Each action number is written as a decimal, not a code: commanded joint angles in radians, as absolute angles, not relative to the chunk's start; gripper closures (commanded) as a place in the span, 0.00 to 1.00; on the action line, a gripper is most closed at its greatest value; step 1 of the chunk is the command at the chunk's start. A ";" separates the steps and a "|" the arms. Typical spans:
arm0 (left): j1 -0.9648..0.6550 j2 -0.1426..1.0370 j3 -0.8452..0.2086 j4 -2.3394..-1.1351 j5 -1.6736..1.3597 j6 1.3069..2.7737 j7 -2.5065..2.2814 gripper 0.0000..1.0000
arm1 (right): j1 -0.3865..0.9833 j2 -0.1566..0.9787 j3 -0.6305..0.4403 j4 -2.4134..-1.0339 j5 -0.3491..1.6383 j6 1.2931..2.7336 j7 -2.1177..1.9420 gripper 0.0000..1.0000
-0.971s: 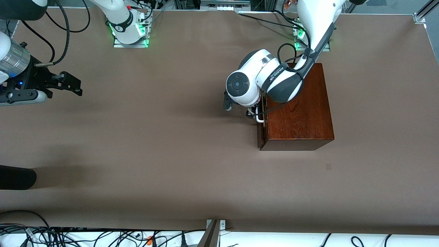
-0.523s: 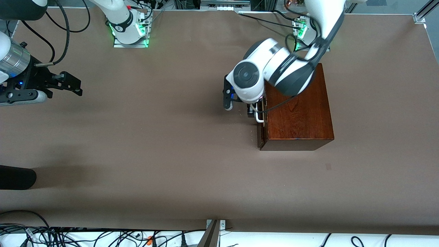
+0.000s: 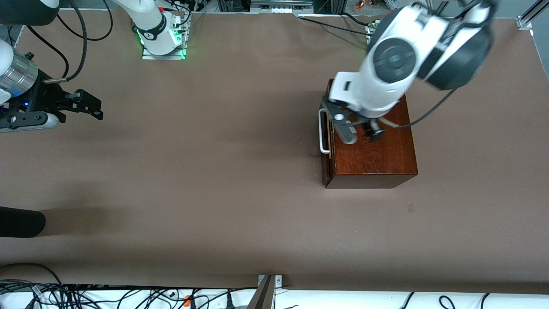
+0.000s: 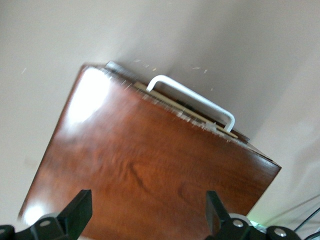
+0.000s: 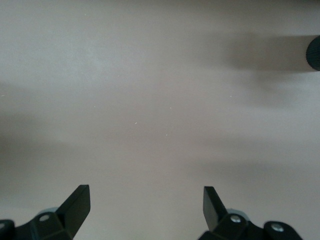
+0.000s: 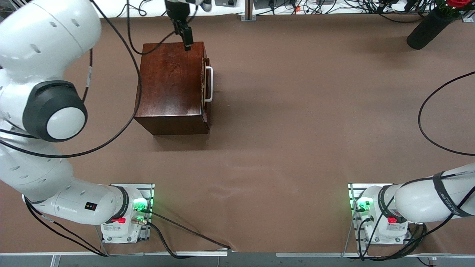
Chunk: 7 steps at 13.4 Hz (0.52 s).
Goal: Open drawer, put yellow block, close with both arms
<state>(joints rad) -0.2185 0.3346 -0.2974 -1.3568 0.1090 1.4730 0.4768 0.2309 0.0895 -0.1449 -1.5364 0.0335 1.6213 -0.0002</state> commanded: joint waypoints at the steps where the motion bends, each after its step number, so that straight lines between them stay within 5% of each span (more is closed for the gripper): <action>1: -0.151 0.322 -0.296 -1.264 0.091 1.391 0.384 0.00 | 0.224 0.097 -0.141 -1.516 0.052 1.614 0.008 0.00; 4: -0.114 0.255 -0.234 -1.299 0.087 1.393 0.367 0.00 | 0.224 0.097 -0.140 -1.516 0.052 1.614 0.008 0.00; 7: -0.120 0.111 -0.057 -1.499 -0.041 1.544 0.214 0.00 | 0.224 0.097 -0.140 -1.516 0.052 1.614 0.008 0.00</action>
